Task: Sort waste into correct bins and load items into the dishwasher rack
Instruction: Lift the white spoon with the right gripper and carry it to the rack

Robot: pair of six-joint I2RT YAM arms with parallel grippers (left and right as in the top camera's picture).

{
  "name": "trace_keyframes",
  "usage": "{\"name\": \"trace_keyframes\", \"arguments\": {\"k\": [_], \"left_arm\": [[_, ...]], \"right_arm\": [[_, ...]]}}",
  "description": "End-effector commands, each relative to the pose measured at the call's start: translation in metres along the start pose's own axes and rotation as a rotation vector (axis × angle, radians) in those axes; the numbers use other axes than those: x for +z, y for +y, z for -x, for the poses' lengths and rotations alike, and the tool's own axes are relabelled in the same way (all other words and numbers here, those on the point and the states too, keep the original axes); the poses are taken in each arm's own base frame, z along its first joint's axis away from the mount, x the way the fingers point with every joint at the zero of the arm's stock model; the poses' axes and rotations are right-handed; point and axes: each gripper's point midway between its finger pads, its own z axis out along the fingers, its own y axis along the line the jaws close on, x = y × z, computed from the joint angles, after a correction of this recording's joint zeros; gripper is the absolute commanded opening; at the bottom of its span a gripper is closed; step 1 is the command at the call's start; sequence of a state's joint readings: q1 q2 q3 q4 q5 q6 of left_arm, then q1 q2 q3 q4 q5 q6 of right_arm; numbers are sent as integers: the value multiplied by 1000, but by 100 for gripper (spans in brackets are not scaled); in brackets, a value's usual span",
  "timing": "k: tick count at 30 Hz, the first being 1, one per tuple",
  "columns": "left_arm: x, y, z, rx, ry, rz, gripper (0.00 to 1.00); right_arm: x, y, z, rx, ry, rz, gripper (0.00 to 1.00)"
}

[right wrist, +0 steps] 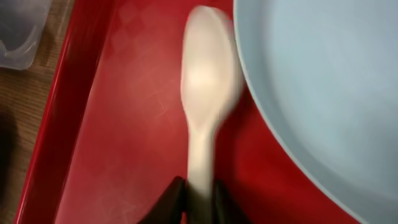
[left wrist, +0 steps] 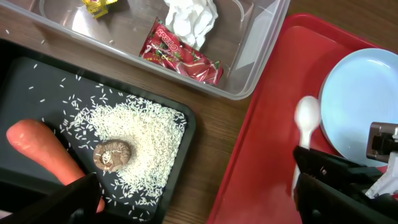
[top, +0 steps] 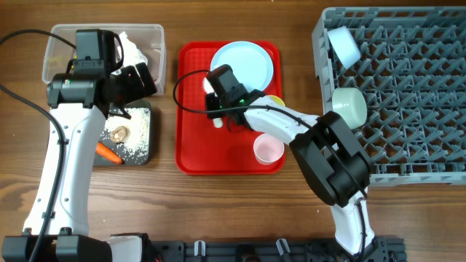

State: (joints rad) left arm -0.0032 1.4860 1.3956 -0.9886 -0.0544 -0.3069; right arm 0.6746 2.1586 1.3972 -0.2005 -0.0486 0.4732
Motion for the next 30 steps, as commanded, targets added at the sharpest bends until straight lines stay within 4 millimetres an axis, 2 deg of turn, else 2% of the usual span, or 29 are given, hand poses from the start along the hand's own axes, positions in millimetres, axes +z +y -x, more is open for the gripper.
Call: {"name": "trace_keyframes", "arguments": {"k": [1, 4, 7, 10, 12, 14, 16, 18, 20, 23, 25, 28, 30], "left_arm": [[2, 2, -1, -21, 7, 1, 100], [2, 2, -1, -21, 7, 1, 100], [2, 2, -1, -21, 7, 1, 100], [2, 2, -1, -21, 7, 1, 100], [2, 2, -1, -21, 7, 1, 100], [2, 2, -1, -21, 7, 1, 100], [2, 2, -1, -21, 7, 1, 100], [2, 2, -1, -21, 7, 1, 100], [2, 2, -1, -21, 7, 1, 100], [2, 2, -1, -21, 7, 1, 100], [2, 2, -1, -21, 7, 1, 100], [2, 2, -1, -21, 7, 1, 100], [2, 2, -1, -21, 7, 1, 100]], "right_arm": [[18, -3, -27, 7, 83, 9, 8], [18, -1, -28, 0, 89, 21, 4], [15, 0, -26, -1, 88, 23, 4], [-7, 8, -8, -48, 45, 43, 4], [-32, 12, 9, -66, 4, 47, 4], [-63, 15, 29, -73, -47, 47, 4], [-105, 15, 49, -65, -108, 42, 4], [-141, 12, 62, -68, -151, 40, 4], [-189, 0, 73, -40, -199, 19, 4], [-253, -35, 78, 46, -258, -57, 4], [-296, -68, 72, 106, -287, -139, 4], [-356, -121, 48, 211, -317, -288, 4], [-386, -150, 28, 295, -329, -391, 5]]}}
